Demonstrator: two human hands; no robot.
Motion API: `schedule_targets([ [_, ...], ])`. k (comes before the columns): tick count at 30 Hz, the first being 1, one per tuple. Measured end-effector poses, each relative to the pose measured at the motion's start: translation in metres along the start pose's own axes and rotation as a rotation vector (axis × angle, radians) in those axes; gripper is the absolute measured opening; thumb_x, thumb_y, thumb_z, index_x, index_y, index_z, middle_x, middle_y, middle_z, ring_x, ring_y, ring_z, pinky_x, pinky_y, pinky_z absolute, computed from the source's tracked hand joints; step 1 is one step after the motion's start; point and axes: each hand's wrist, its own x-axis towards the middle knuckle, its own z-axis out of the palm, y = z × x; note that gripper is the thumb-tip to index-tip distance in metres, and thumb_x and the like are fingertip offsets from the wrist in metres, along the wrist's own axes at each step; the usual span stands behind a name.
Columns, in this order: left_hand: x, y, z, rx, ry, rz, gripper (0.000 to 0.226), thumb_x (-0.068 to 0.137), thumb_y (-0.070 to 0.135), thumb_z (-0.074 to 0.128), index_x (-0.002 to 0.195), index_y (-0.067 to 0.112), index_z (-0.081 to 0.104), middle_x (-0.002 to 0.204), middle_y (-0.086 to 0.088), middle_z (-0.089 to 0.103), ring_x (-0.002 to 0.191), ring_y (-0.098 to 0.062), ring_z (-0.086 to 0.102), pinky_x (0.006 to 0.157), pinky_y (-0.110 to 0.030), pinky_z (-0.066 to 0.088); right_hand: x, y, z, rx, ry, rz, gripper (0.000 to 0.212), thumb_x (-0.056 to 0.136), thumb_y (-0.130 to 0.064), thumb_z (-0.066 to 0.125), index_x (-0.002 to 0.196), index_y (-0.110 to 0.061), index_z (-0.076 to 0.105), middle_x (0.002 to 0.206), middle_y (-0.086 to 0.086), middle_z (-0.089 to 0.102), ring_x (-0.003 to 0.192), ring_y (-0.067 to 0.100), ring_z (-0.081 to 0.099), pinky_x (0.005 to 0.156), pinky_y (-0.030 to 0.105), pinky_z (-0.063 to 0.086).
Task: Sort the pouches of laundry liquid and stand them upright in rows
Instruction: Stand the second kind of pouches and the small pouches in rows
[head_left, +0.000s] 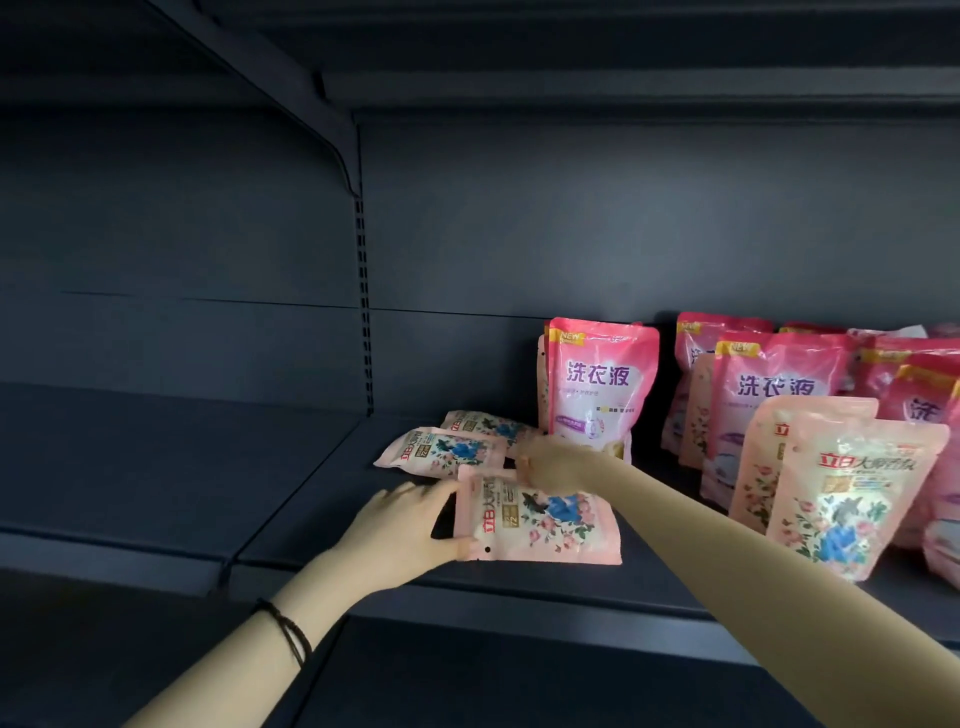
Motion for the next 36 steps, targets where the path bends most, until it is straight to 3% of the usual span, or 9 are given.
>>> schedule_targets([
  [3, 0.000, 0.005, -0.001, -0.333, 0.105, -0.069, 0.077, 0.082, 0.058, 0.062, 0.144, 0.042, 0.019, 0.123, 0.013, 0.058, 0.111, -0.008, 0.056, 0.085, -0.026, 0.046, -0.010, 0.017, -0.008, 0.300, 0.252, -0.057, 0.015, 0.100, -0.010, 0.038, 0.101, -0.006, 0.052, 0.093, 0.010, 0.057, 0.079, 0.020, 0.052, 0.064, 0.024, 0.042],
  [8, 0.025, 0.036, -0.003, -1.094, 0.363, -0.238, 0.035, 0.087, 0.030, 0.068, 0.117, 0.031, 0.050, 0.105, 0.010, 0.063, 0.100, -0.003, 0.059, 0.074, -0.019, 0.046, -0.031, 0.041, -0.006, 0.686, 0.637, -0.031, 0.013, 0.099, -0.012, 0.041, 0.087, -0.014, 0.045, 0.076, -0.004, 0.051, 0.066, 0.011, 0.048, 0.055, 0.020, 0.039],
  [15, 0.068, 0.104, 0.011, -1.302, 0.407, -0.199, 0.009, 0.093, 0.015, 0.061, 0.101, 0.018, 0.057, 0.104, -0.006, 0.069, 0.094, -0.016, 0.068, 0.068, -0.029, 0.057, -0.050, 0.063, 0.032, 1.419, 0.749, 0.084, 0.014, 0.102, -0.020, 0.041, 0.088, -0.015, 0.043, 0.090, 0.005, 0.056, 0.083, 0.017, 0.061, 0.077, 0.040, 0.056],
  [18, 0.078, 0.118, 0.021, -1.228, 0.420, -0.211, 0.011, 0.092, 0.014, 0.061, 0.102, 0.017, 0.057, 0.102, -0.007, 0.069, 0.089, -0.014, 0.067, 0.066, -0.026, 0.056, -0.056, 0.075, 0.047, 1.492, 0.805, 0.115, 0.011, 0.101, -0.015, 0.041, 0.092, -0.018, 0.046, 0.094, 0.004, 0.059, 0.083, 0.014, 0.063, 0.068, 0.031, 0.056],
  [22, 0.083, 0.127, 0.026, -1.161, 0.326, -0.146, 0.019, 0.092, 0.015, 0.062, 0.110, 0.013, 0.056, 0.102, -0.007, 0.070, 0.093, -0.016, 0.068, 0.081, -0.040, 0.058, -0.068, 0.089, 0.044, 1.315, 0.984, 0.184, 0.013, 0.096, -0.006, 0.048, 0.101, -0.018, 0.046, 0.094, -0.004, 0.058, 0.088, 0.015, 0.060, 0.063, 0.018, 0.045],
  [25, 0.081, 0.113, 0.016, -1.046, 0.269, -0.087, 0.024, 0.090, 0.024, 0.065, 0.111, 0.024, 0.053, 0.099, 0.005, 0.068, 0.090, -0.003, 0.064, 0.078, -0.031, 0.057, -0.081, 0.090, 0.026, 1.071, 1.128, 0.098, 0.031, 0.090, 0.002, 0.053, 0.114, -0.015, 0.042, 0.110, 0.003, 0.056, 0.104, 0.020, 0.057, 0.083, 0.027, 0.047],
  [28, 0.074, 0.074, -0.004, -0.774, 0.270, -0.068, 0.024, 0.091, 0.035, 0.062, 0.113, 0.032, 0.052, 0.100, 0.013, 0.065, 0.093, 0.000, 0.060, 0.077, -0.027, 0.052, -0.094, 0.080, -0.002, 0.556, 1.223, -0.085, 0.032, 0.085, 0.004, 0.056, 0.114, -0.009, 0.051, 0.114, 0.002, 0.049, 0.105, 0.018, 0.050, 0.089, 0.031, 0.043],
  [31, 0.064, 0.030, -0.032, -0.401, 0.186, -0.009, 0.020, 0.092, 0.044, 0.056, 0.110, 0.036, 0.054, 0.102, 0.018, 0.062, 0.094, -0.003, 0.060, 0.079, -0.032, 0.053, -0.095, 0.057, -0.027, 0.187, 1.060, -0.291, 0.023, 0.087, -0.003, 0.057, 0.109, -0.009, 0.057, 0.110, 0.000, 0.052, 0.094, 0.020, 0.055, 0.078, 0.033, 0.046],
  [36, 0.072, -0.028, -0.063, 0.071, 0.043, 0.028, 0.032, 0.089, 0.059, 0.047, 0.116, 0.043, 0.054, 0.103, 0.013, 0.058, 0.090, -0.009, 0.057, 0.062, -0.027, 0.044, -0.050, 0.009, -0.042, -0.032, 0.731, -0.410, 0.027, 0.093, -0.024, 0.053, 0.119, -0.020, 0.052, 0.113, -0.004, 0.053, 0.084, 0.014, 0.053, 0.067, 0.034, 0.047],
])
